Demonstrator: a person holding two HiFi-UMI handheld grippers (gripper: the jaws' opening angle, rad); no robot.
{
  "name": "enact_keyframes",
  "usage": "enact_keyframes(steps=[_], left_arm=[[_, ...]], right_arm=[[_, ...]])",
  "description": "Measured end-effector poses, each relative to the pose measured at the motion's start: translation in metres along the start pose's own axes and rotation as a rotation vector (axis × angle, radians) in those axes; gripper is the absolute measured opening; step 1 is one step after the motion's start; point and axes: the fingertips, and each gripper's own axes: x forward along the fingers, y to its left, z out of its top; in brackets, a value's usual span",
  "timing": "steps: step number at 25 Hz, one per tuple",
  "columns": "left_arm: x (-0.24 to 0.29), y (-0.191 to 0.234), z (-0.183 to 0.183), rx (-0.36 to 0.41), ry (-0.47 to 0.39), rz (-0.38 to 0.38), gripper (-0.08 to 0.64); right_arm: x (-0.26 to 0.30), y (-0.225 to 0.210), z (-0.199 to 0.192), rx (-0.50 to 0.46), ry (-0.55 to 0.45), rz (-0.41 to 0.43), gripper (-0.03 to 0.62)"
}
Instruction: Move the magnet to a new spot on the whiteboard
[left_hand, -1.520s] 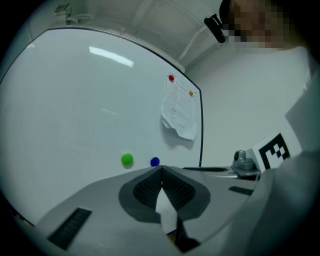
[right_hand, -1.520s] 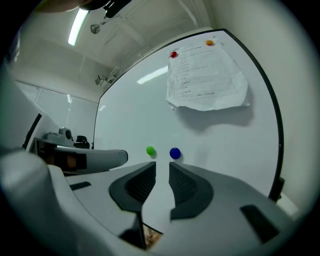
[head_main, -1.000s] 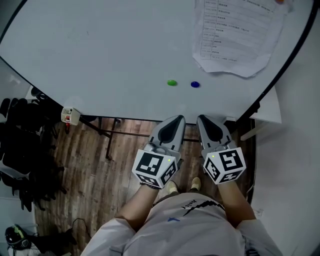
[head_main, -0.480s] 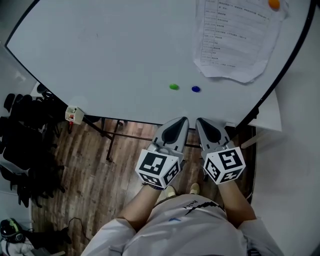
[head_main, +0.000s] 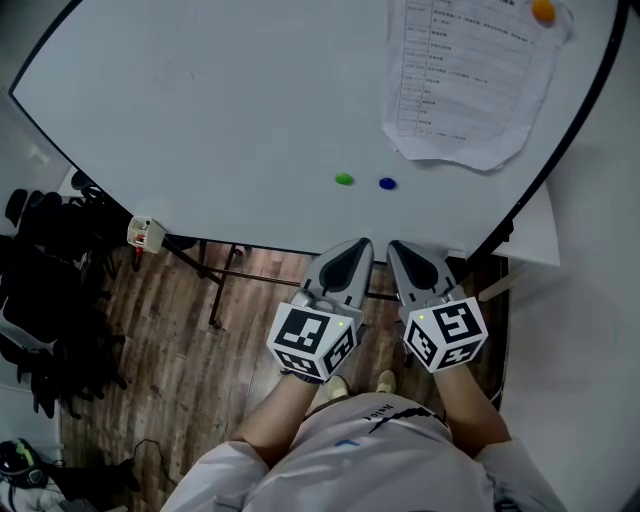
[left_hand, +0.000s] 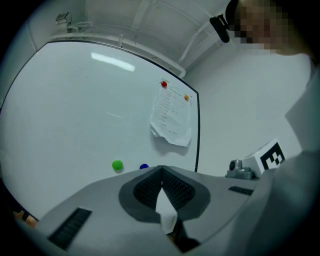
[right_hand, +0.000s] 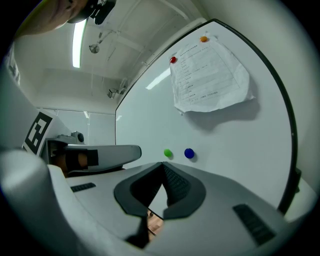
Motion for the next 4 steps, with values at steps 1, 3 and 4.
enact_keyframes(steps=[1,3,4], left_arm=[[0.0001,0.0001,-0.0002,-0.001,0.001,0.000,0.009],[0.0006,0.0004,0.0000,-0.002,0.002,-0.001,0.009],[0.0009,0.0006,0.0001,-0.002,0.002,-0.001,0.009]], right_arm=[[-0.0001,-0.0001,0.0000,0.001,0.000,-0.001,0.014],[0.0001,-0.0007,0.0006,0.001,0.000,-0.002,0.014],[0.0003,-0.0009,0.0010,0.001,0.000,-0.002,0.014]])
